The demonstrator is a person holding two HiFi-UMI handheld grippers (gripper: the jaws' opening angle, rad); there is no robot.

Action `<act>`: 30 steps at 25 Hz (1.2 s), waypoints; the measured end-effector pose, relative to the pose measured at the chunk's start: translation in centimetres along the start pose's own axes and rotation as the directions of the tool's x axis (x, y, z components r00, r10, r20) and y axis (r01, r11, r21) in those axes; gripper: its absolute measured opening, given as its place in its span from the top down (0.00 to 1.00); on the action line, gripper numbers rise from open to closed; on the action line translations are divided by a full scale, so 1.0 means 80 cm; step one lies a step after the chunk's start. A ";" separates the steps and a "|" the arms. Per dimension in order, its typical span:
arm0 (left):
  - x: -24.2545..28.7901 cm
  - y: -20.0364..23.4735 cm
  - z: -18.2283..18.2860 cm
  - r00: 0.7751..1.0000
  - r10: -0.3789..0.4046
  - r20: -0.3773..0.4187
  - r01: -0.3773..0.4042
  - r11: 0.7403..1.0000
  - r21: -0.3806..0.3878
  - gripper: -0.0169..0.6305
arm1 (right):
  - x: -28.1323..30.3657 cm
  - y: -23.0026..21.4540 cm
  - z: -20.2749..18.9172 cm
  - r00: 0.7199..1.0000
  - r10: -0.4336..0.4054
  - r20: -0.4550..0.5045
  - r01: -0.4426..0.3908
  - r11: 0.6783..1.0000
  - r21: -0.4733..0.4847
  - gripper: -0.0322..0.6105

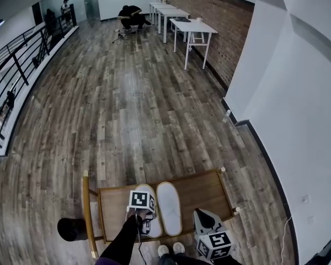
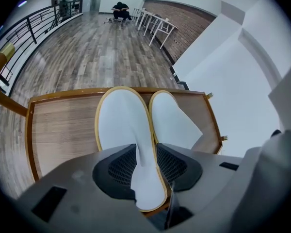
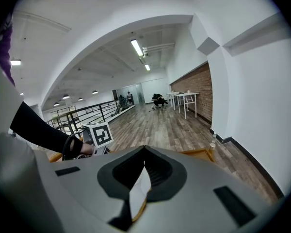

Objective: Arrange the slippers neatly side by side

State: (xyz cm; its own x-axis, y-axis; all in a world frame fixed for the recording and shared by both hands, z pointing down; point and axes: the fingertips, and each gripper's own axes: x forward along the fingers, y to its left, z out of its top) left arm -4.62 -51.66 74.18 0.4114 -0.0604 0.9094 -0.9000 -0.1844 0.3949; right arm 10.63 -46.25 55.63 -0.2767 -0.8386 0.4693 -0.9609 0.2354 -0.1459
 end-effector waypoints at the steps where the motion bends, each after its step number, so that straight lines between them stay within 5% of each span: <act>1: -0.003 0.000 -0.001 1.000 0.001 0.004 -0.001 1.000 0.003 0.81 | 0.001 0.002 0.003 1.000 0.002 0.001 -0.002 1.000 -0.001 0.95; 7: -0.042 -0.019 -0.012 0.991 -0.089 0.098 0.091 0.996 -0.017 0.81 | 0.002 0.010 0.009 1.000 0.018 0.015 -0.018 1.000 -0.009 0.95; 11: -0.087 -0.046 -0.009 0.944 -0.213 0.250 0.236 0.969 -0.066 0.81 | 0.005 0.017 0.014 0.999 0.035 0.028 -0.035 0.999 -0.013 0.95; 14: -0.132 -0.063 -0.008 0.875 -0.260 0.408 0.313 0.947 -0.067 0.81 | 0.007 0.025 0.021 0.998 0.053 0.042 -0.052 0.998 -0.020 0.95; 18: -0.189 -0.060 -0.014 0.753 -0.188 0.630 0.304 0.949 -0.081 0.81 | 0.011 0.038 0.023 0.996 0.077 0.055 -0.075 0.997 -0.027 0.95; 23: -0.231 -0.054 -0.043 0.586 0.008 0.810 0.067 0.996 -0.058 0.81 | 0.015 0.039 0.008 0.996 0.080 0.037 -0.080 0.997 0.002 0.95; 28: -0.255 -0.063 -0.062 0.455 0.096 0.885 -0.062 0.995 -0.076 0.82 | 0.011 0.058 0.012 0.993 0.105 0.046 -0.105 0.994 0.003 0.95; 30: -0.265 -0.065 -0.064 0.411 0.134 0.902 -0.115 0.989 -0.095 0.95 | 0.007 0.068 0.015 0.991 0.122 0.055 -0.121 0.993 -0.011 0.95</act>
State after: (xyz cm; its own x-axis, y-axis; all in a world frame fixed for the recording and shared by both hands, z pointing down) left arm -9.42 -44.39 53.50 0.1778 -0.9342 0.3094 -0.9510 -0.0823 0.2980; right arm 5.23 -46.03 54.08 -0.3907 -0.8292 0.3996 -0.9202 0.3408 -0.1926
